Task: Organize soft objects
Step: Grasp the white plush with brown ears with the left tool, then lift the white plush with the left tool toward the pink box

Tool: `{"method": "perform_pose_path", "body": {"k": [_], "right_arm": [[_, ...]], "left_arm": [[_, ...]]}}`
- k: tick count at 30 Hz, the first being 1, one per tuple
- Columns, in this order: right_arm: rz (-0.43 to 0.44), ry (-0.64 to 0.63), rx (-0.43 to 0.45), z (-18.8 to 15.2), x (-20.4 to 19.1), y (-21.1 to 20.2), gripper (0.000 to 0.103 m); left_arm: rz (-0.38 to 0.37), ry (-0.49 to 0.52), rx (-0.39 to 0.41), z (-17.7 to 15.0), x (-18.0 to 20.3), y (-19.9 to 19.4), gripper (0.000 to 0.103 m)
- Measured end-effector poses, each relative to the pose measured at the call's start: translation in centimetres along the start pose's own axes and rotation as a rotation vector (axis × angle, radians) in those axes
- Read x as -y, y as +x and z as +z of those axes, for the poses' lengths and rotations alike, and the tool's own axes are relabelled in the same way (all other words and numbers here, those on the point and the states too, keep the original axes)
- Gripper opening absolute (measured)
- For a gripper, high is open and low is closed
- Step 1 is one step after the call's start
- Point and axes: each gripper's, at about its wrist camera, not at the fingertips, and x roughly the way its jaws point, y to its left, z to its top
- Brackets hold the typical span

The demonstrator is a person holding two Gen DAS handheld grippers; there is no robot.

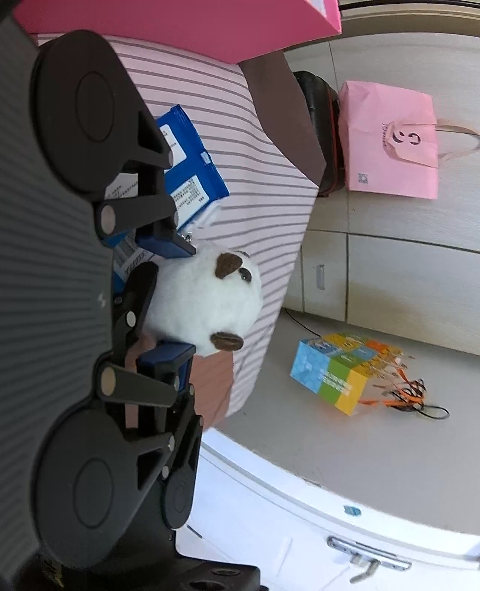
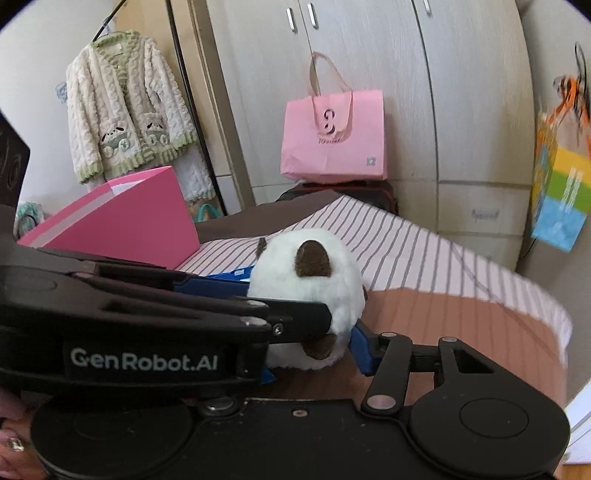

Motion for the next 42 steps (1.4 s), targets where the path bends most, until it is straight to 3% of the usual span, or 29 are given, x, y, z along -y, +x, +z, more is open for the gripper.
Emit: {"method": "perform_pose_path", "body": {"k": [7, 15, 20, 34, 42], "right_arm": [[-0.133, -0.15, 0.075, 0.3, -2.8, -2.9, 0.059], [-0.195, -0.097, 0.086, 0.4, -4.2, -6.4, 0.059], [-0.184, 0.002, 0.105, -1.2, -5.0, -8.3, 0.059], [-0.179, 0.104, 0.102, -6.0, -9.8, -12.0, 0.059], [-0.083, 0.1, 0.042, -8.4, -13.3, -13.1, 0.059]], "left_arm": [[-0.024, 0.04, 0.061, 0.2, 1.6, -2.6, 0.047], [-0.056, 0.064, 0.08, -0.5, 3.3, -5.5, 0.046], [-0.046, 0.095, 0.067, -2.0, 4.4, -7.3, 0.046], [-0.046, 0.069, 0.023, -7.0, 4.0, -13.2, 0.046], [0.016, 0.007, -0.062, -9.7, 2.7, -16.8, 0.045]]}}
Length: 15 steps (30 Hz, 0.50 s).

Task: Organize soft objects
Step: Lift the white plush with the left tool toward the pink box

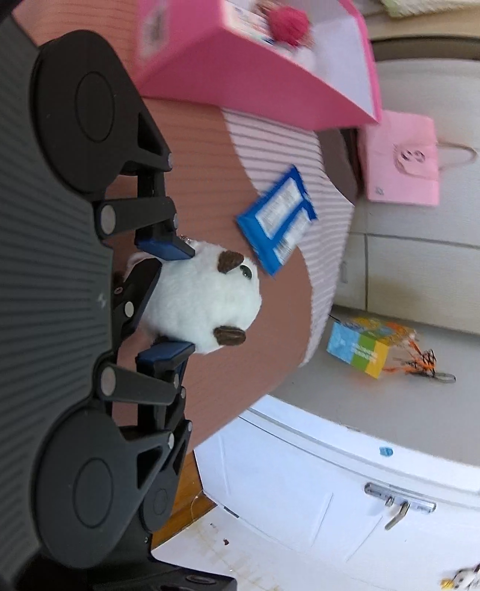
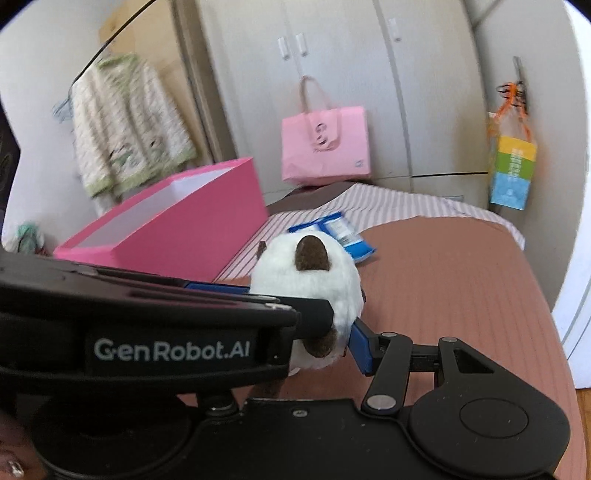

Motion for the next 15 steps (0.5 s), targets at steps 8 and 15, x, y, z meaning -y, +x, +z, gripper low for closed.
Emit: {"method": "perform_pose_path", "body": {"k": [8, 15], "right_arm": [[0.071, -0.057, -0.033, -0.1, -4.4, -1.9, 0.06], [0.158, -0.068, 0.007, 0.9, -9.0, -2.9, 0.06]], "left_arm": [[0.066, -0.032, 0.022, -1.8, -1.4, -5.5, 0.045], [0.137, -0.055, 0.091, -2.1, -4.2, -10.5, 0.045]]}}
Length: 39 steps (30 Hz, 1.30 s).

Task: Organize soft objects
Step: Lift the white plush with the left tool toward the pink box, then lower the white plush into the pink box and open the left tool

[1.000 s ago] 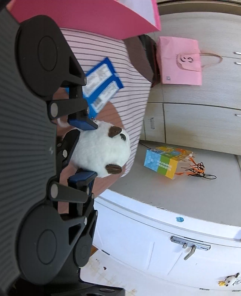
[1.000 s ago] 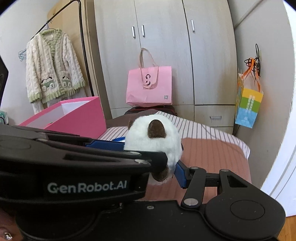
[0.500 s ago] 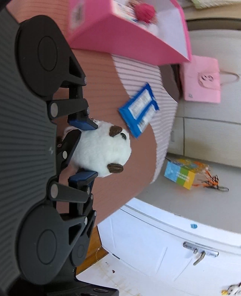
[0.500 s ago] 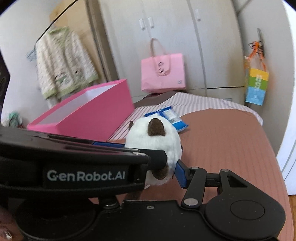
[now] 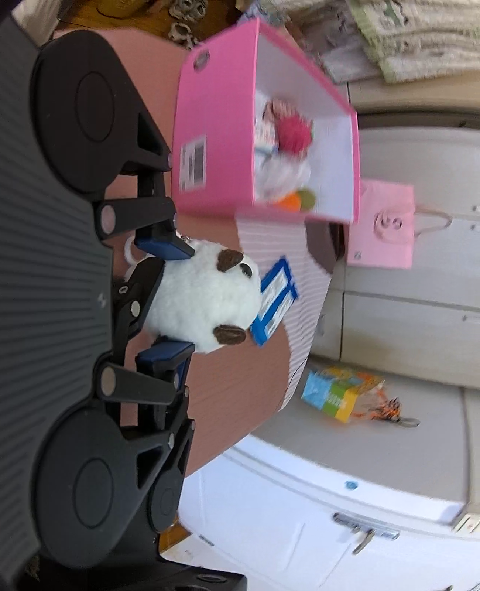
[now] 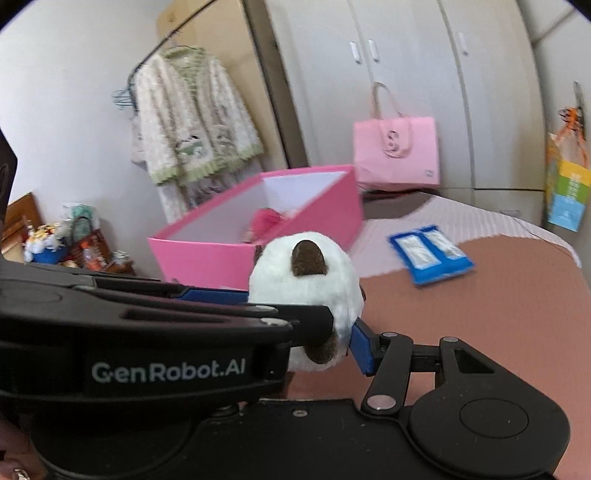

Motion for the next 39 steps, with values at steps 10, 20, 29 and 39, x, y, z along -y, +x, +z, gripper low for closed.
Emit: {"method": "perform_pose_path", "body": {"k": [10, 20, 29, 39], "right_arm": [[0.039, -0.132, 0.094, 5.5, -6.2, 1.5, 0.061], [0.034, -0.112, 0.091, 10.2, -6.6, 7.1, 0.061], [0.007, -0.111, 0.034, 12.7, -5.7, 11.7, 0.061], [-0.027, -0.144, -0.078, 12.0, -5.8, 15.4, 0.064]], "left_arm": [[0.026, -0.024, 0.168, 4.2, -5.7, -3.9, 0.046], [0.012, -0.054, 0.186, 9.2, -10.2, 0.3, 0.046], [-0.004, -0.135, 0.172, 11.0, -13.1, 4.2, 0.046], [-0.036, -0.215, 0.074, 10.0, -15.9, 7.4, 0.048]]}}
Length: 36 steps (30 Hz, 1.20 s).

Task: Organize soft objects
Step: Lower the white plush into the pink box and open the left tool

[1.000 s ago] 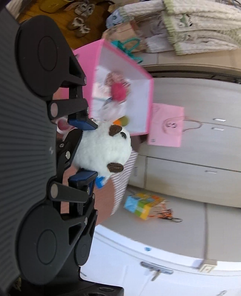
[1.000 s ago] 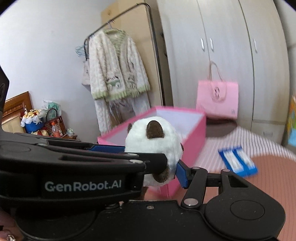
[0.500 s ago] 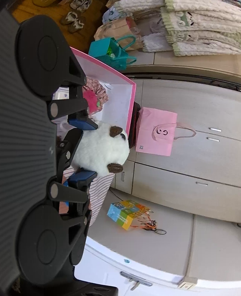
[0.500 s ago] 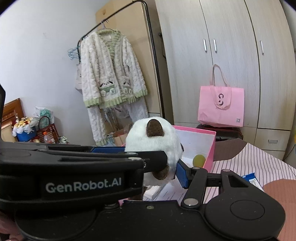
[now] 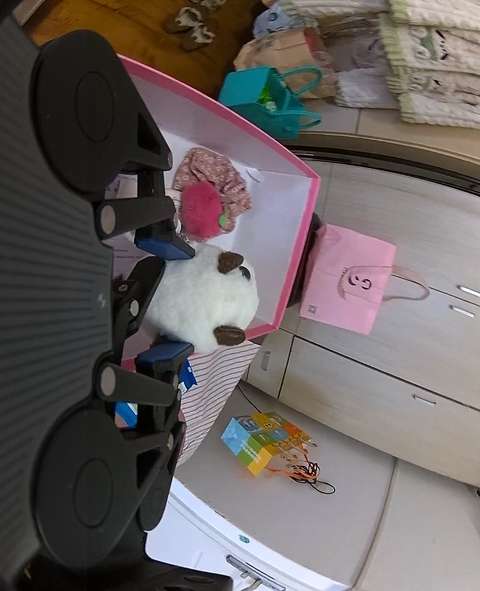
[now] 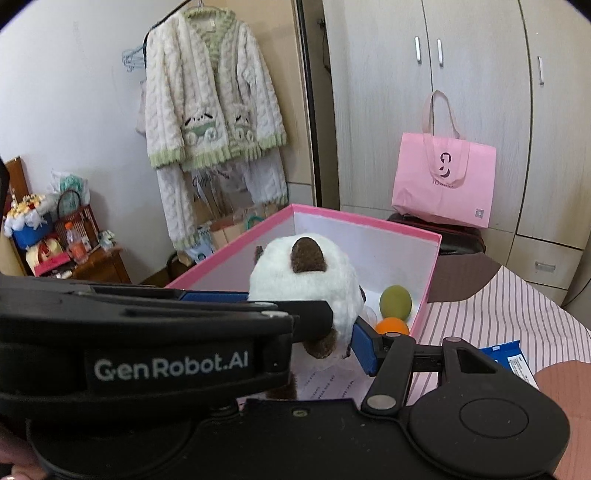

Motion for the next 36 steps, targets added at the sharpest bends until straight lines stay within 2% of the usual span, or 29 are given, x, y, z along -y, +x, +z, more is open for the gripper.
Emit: {"method": "perform_pose_path", "body": {"k": [4, 6, 12, 20, 22, 24, 29, 36], "right_arm": [[-0.017, -0.007, -0.007, -0.2, 0.0, 0.1, 0.067], [-0.029, -0.016, -0.012, -0.3, 0.0, -0.1, 0.074], [-0.019, -0.02, -0.013, -0.5, 0.1, -1.8, 0.078], [-0.017, -0.043, 0.026, -1.2, -0.1, -6.3, 0.08], [-0.023, -0.037, 0.037, -1.4, 0.1, -7.6, 0.081], [-0.021, -0.038, 0.049, -1.7, 0.4, -8.9, 0.087], [-0.017, -0.028, 0.038, -3.2, 1.3, -10.8, 0.088], [-0.019, 0.014, 0.039, -5.9, 4.2, -14.6, 0.091]], "left_arm": [[0.052, 0.037, 0.01, -0.2, -0.1, -0.5, 0.056], [0.068, 0.062, 0.018, -0.4, 0.0, -1.1, 0.063], [0.102, 0.087, 0.048, -1.0, 0.2, -3.2, 0.066], [0.09, 0.147, 0.086, -1.9, 2.0, -7.4, 0.068], [0.08, 0.167, 0.102, -2.2, 2.6, -8.6, 0.075], [0.054, 0.202, 0.126, -2.7, 3.4, -9.6, 0.083], [0.084, 0.27, 0.131, -4.0, 5.0, -11.0, 0.085], [0.062, 0.305, 0.139, -5.4, 6.8, -12.9, 0.095]]}}
